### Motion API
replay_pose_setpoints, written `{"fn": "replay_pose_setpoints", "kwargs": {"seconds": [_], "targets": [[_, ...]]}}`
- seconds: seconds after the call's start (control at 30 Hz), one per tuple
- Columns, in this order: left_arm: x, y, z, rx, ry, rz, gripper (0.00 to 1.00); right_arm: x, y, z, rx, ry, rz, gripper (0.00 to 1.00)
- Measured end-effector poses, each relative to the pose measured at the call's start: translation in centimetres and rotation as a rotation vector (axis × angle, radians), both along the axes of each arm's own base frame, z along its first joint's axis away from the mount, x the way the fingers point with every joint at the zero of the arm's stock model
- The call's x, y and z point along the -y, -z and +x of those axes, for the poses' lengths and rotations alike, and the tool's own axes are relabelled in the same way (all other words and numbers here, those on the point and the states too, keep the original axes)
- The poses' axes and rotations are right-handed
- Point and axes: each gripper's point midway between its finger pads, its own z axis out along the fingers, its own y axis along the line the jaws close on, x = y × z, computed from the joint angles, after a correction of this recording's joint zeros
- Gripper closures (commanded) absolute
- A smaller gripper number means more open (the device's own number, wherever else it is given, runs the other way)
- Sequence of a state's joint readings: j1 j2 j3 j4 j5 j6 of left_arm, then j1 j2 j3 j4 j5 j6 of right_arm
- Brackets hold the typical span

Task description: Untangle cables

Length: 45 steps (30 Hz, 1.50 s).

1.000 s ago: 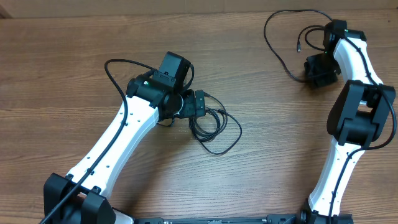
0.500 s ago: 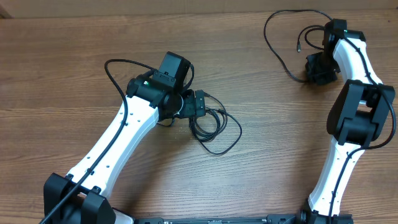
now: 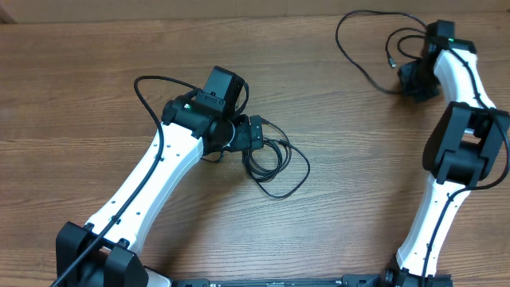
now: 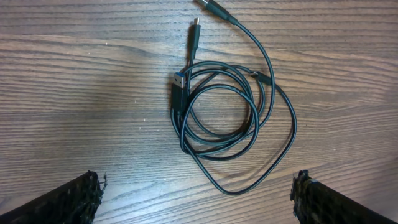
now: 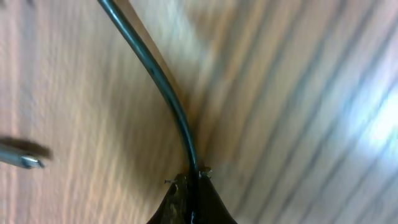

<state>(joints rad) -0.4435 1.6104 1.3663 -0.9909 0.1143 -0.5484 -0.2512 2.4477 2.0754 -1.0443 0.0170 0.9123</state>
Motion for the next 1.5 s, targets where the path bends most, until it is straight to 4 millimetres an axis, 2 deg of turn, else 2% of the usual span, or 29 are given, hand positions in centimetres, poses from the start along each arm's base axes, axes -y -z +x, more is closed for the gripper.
{"fn": "replay_pose_setpoints", "kwargs": {"seconds": [0.1, 0.17, 0.33, 0.7, 0.83, 0.87, 0.9, 0.93, 0.97, 1.0, 1.03, 1.23, 1.5], "targets": [[0.0, 0.0, 0.0, 0.0, 0.0, 0.0, 0.0, 2.4, -1.3, 1.8, 0.083, -0.046, -0.011, 0.96], [0.0, 0.0, 0.0, 0.0, 0.0, 0.0, 0.01, 4.0, -3.1, 3.3, 0.164, -0.102, -0.029, 0.96], [0.0, 0.0, 0.0, 0.0, 0.0, 0.0, 0.01, 6.4, -6.7, 6.1, 0.309, -0.207, -0.105, 0.96], [0.0, 0.0, 0.0, 0.0, 0.0, 0.0, 0.0, 4.7, -8.1, 8.8, 0.394, -0.318, -0.178, 0.96], [0.0, 0.0, 0.0, 0.0, 0.0, 0.0, 0.01, 4.3, -8.2, 9.1, 0.376, -0.324, -0.228, 0.94], [0.0, 0.0, 0.0, 0.0, 0.0, 0.0, 0.0, 4.1, -8.0, 9.1, 0.368, -0.325, -0.234, 0.89], [0.0, 0.0, 0.0, 0.0, 0.0, 0.0, 0.01, 4.1, -7.9, 9.0, 0.362, -0.327, -0.24, 0.78], [0.0, 0.0, 0.0, 0.0, 0.0, 0.0, 0.01, 4.2, -7.6, 8.9, 0.351, -0.328, -0.244, 0.56], [0.0, 0.0, 0.0, 0.0, 0.0, 0.0, 0.0, 4.3, -7.2, 8.8, 0.339, -0.327, -0.246, 0.29], [0.0, 0.0, 0.0, 0.0, 0.0, 0.0, 0.0, 4.4, -6.8, 8.5, 0.325, -0.323, -0.244, 0.09], [0.0, 0.0, 0.0, 0.0, 0.0, 0.0, 0.01, 4.4, -6.2, 8.3, 0.308, -0.321, -0.24, 0.02], [0.0, 0.0, 0.0, 0.0, 0.0, 0.0, 0.0, 4.9, -3.3, 6.9, 0.213, -0.315, -0.237, 0.0], [0.0, 0.0, 0.0, 0.0, 0.0, 0.0, 0.0, 5.8, -3.0, 5.1, 0.137, -0.296, -0.239, 0.0]]}}
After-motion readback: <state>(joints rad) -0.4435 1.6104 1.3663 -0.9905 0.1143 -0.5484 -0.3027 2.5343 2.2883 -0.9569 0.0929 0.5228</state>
